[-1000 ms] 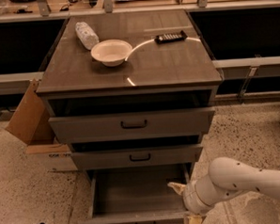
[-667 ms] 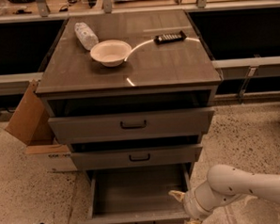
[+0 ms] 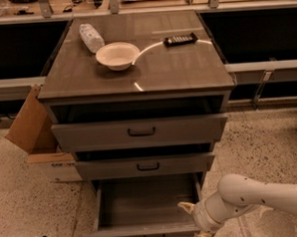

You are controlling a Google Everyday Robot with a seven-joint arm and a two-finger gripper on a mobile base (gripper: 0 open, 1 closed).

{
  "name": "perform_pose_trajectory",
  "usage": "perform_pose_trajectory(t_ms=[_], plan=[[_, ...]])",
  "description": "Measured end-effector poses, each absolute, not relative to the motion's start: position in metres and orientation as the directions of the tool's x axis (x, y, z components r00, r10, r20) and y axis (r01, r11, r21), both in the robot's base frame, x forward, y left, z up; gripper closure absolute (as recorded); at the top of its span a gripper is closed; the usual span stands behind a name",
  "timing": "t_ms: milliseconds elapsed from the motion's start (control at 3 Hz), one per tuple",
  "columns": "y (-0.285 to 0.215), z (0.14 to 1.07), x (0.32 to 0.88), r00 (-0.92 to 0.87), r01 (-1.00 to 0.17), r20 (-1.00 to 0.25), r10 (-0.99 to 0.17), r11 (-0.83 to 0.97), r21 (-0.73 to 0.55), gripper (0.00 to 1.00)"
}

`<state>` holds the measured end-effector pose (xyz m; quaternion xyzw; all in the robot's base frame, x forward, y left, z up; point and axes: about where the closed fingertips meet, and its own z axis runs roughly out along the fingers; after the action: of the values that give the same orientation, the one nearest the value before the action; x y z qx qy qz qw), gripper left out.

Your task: Close bottom drawer

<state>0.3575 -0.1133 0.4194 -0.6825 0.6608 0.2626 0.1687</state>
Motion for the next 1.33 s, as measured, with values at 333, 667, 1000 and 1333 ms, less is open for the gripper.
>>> perform_pose_trajectory(t_ms=[333,667,1000,1333], plan=[[-0.128,0.388,0.358,-0.024,-0.989,-0.582,-0.813,-0.065,0.131,0.18],[-0.148,0.34,0.357,-0.048,-0.987,-0.584,-0.81,-0.049,0.15,0.49],[-0.155,0.31,0.354,-0.066,-0.985,-0.58,-0.812,-0.04,0.167,0.72],[-0.157,0.27,0.353,-0.095,-0.981,-0.57,-0.816,-0.021,0.193,0.95]])
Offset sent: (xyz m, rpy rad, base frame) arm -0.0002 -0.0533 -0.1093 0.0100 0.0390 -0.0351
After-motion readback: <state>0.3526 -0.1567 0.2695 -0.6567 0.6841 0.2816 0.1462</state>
